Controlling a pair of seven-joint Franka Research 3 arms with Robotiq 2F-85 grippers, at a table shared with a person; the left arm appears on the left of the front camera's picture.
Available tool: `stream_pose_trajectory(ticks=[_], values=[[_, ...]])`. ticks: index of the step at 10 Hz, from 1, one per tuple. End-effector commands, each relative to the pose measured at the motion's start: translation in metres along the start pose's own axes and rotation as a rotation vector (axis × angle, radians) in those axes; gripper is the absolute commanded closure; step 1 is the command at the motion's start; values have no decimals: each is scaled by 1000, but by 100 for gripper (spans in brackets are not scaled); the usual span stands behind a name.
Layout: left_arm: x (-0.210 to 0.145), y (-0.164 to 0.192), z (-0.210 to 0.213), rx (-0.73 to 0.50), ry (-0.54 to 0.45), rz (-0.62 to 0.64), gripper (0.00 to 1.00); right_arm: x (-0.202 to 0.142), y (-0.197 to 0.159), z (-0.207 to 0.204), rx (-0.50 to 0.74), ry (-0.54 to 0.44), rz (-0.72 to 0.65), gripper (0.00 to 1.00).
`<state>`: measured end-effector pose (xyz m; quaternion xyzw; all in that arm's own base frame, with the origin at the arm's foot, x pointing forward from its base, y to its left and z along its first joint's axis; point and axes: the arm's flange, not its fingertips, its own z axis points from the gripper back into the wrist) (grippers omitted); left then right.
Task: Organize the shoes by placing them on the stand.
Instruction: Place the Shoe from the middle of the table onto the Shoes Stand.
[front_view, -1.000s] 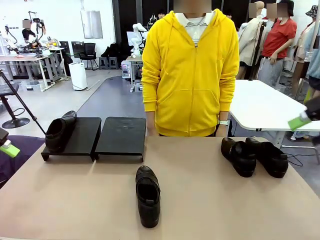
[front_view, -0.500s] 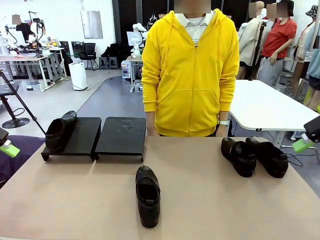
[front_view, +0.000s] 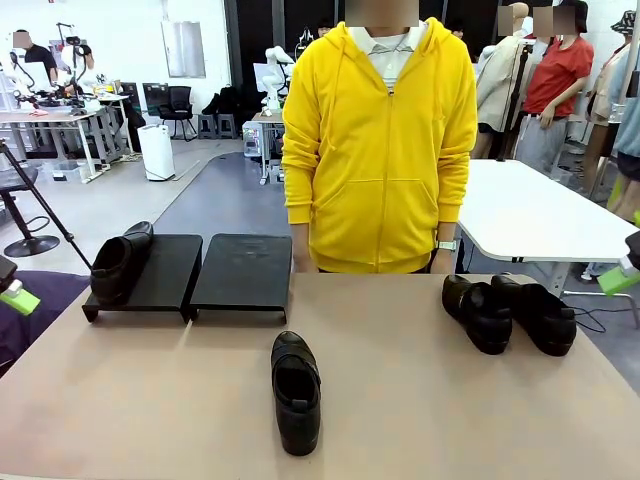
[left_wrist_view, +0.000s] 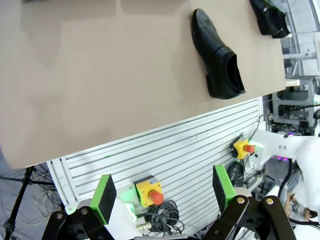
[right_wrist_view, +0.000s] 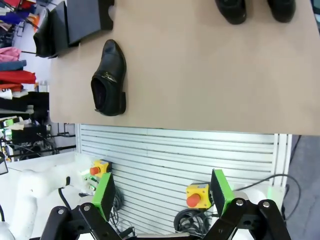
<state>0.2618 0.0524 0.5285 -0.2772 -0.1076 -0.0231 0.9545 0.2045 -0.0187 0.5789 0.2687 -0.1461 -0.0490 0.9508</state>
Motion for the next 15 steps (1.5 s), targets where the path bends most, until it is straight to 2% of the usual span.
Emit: stream_pose_trajectory(ticks=[1, 4, 5, 6, 7, 8, 9, 10, 12, 13, 14, 15], values=[[0, 2, 1, -4, -2, -13, 0, 0, -1, 2, 16, -1, 4, 0], [0, 0, 0, 0, 0, 0, 0, 0, -1, 2, 16, -1, 4, 0], [25, -34, -34, 0, 81, 26, 0, 0, -1, 2, 16, -1, 4, 0], [46, -73, -70, 103, 214, 12, 0, 0, -1, 2, 16, -1, 4, 0], [67, -116, -116, 152, 314, -49, 0, 0, -1, 2, 16, -1, 4, 0], [79, -143, -159, 226, 340, -47, 0, 0, -1, 2, 16, -1, 4, 0], [86, -166, -205, 274, 302, -2, 0, 0, -1, 2, 16, -1, 4, 0], [92, -181, -240, 348, 164, 60, 0, 0, -1, 2, 16, -1, 4, 0], [94, -202, -282, 396, 115, 134, 0, 0, -1, 2, 16, -1, 4, 0], [98, -205, -291, 460, 109, 120, 0, 0, -1, 2, 16, -1, 4, 0], [101, -208, -281, 487, 145, 78, 0, 0, -1, 2, 16, -1, 4, 0], [92, -200, -290, 369, 111, 86, 0, 0, -1, 2, 16, -1, 4, 0]])
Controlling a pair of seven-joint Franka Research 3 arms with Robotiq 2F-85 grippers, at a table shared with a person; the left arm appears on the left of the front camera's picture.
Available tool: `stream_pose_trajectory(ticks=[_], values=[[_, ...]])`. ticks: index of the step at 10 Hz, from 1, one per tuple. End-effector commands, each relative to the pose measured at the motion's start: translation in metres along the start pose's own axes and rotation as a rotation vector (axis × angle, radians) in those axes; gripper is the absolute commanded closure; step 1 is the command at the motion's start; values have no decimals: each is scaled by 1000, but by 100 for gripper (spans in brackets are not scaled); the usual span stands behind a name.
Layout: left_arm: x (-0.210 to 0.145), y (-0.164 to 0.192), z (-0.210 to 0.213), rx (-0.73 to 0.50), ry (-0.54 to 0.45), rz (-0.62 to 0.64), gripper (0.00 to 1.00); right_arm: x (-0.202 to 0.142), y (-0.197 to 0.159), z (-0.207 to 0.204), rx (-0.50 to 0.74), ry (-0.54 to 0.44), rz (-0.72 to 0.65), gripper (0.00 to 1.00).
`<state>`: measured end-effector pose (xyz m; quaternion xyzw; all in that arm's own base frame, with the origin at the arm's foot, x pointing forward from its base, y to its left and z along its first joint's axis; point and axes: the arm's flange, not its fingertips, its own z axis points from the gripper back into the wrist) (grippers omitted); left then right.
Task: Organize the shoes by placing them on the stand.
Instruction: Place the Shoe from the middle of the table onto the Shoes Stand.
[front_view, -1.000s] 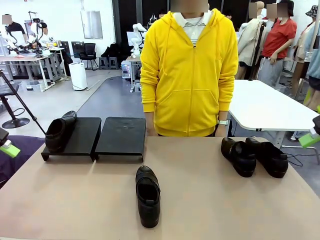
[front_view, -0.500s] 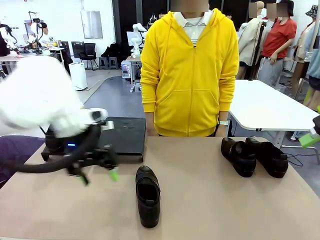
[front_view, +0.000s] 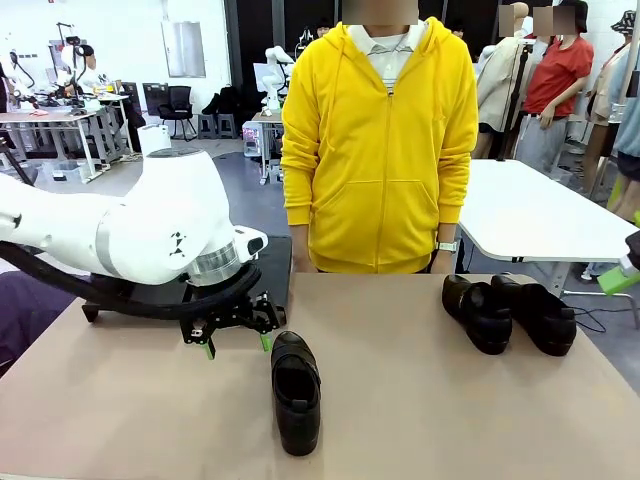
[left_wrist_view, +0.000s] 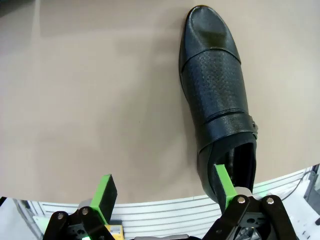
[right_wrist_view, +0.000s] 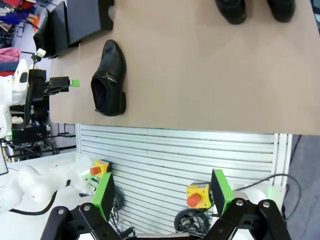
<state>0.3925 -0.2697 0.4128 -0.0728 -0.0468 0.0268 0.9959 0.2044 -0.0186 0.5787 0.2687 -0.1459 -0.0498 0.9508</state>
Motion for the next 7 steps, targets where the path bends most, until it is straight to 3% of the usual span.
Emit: stream_pose_trajectory(ticks=[1, 4, 5, 7], values=[[-5, 0, 3, -55, 5, -5, 0, 0, -1, 2, 16, -1, 6, 0], [-3, -4, 1, -20, 6, -1, 0, 0, -1, 2, 16, -1, 6, 0], [5, 2, -5, -12, 79, 144, 0, 0, -1, 2, 16, -1, 6, 0], [-13, -18, -14, 48, 116, 241, 0, 0, -1, 2, 16, -1, 6, 0]])
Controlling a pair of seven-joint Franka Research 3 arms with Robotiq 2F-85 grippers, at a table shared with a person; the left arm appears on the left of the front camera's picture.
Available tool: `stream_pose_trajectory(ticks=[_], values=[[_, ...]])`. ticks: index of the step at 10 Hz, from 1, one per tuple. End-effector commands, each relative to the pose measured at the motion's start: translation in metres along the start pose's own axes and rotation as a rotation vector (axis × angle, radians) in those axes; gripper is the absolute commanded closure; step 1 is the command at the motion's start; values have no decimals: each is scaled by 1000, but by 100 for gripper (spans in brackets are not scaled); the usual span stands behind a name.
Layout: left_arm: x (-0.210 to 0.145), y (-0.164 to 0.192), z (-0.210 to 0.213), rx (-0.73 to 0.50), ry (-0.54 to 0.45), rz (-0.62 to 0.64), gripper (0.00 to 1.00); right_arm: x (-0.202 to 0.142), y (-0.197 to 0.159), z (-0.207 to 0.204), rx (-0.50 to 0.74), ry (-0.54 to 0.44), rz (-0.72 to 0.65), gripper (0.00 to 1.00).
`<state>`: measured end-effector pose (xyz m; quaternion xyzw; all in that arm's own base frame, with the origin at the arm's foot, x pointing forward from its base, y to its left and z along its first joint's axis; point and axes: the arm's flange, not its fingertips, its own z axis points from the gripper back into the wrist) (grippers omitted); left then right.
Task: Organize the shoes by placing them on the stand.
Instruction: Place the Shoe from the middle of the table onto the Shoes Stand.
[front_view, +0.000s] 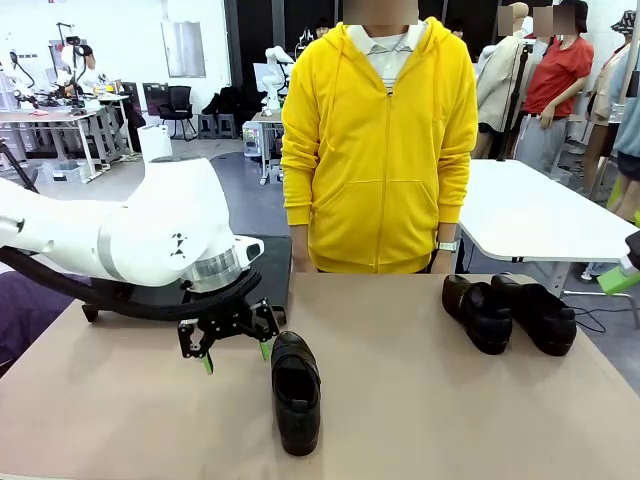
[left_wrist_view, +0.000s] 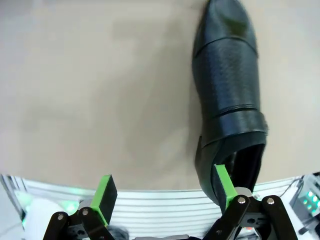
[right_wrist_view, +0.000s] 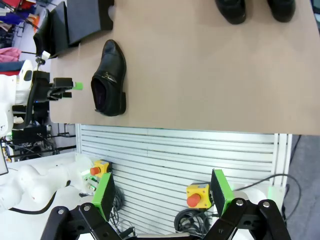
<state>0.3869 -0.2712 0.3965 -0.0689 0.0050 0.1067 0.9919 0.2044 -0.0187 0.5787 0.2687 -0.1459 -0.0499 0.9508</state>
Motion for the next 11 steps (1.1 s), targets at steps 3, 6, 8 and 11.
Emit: stream_pose_trajectory(ticks=[3, 6, 8, 11], values=[[-13, -37, -20, 101, 5, 151, 0, 0, -1, 2, 16, -1, 6, 0], [-7, -48, -35, 105, -10, 177, 0, 0, -1, 2, 16, -1, 6, 0], [-5, -54, -48, 114, -33, 121, 0, 0, -1, 2, 16, -1, 6, 0], [-5, -58, -62, 151, 2, 59, 0, 0, -1, 2, 16, -1, 6, 0]])
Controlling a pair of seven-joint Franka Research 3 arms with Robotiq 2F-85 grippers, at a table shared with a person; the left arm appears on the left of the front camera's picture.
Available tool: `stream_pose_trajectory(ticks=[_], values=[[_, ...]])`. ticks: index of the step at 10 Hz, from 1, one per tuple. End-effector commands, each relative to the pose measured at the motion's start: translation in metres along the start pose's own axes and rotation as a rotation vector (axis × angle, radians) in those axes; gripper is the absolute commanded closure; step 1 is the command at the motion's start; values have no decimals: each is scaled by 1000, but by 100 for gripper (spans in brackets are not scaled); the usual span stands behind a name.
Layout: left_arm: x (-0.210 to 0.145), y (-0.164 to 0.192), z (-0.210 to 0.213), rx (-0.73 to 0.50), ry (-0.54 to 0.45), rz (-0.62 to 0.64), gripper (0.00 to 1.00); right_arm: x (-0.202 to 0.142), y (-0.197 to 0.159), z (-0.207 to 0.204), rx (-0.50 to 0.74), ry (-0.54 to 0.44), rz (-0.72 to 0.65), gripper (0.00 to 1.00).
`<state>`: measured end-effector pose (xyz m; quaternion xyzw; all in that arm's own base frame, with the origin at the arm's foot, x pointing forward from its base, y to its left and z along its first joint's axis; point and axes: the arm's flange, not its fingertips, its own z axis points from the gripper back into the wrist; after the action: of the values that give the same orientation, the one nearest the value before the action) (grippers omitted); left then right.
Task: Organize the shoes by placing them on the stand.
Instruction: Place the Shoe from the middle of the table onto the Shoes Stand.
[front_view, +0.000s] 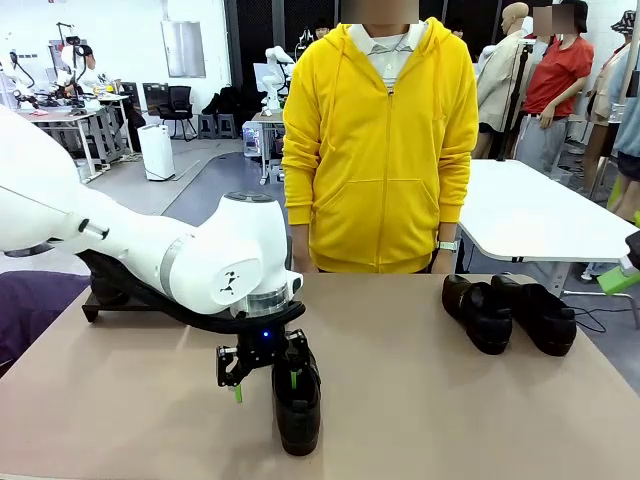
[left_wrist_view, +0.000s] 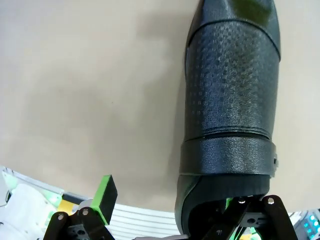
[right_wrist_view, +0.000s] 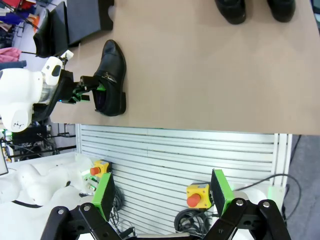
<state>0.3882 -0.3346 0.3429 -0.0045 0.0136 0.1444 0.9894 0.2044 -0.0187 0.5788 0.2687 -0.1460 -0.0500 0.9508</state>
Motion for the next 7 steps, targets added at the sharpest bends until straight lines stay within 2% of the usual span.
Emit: stream_pose_trajectory(ticks=[1, 2, 3, 4, 7], values=[[7, -4, -1, 2, 10, -42, 0, 0, -1, 2, 16, -1, 6, 0], [7, -3, -1, -8, 1, -41, 34, 0, -1, 2, 16, -1, 6, 0], [7, -3, 0, -10, -1, -46, 94, 0, -1, 2, 16, -1, 6, 0], [7, -3, -1, -13, -3, -63, 100, 0, -1, 2, 16, -1, 6, 0], [7, 0, 2, -25, -23, -68, 100, 0, -1, 2, 16, -1, 6, 0]])
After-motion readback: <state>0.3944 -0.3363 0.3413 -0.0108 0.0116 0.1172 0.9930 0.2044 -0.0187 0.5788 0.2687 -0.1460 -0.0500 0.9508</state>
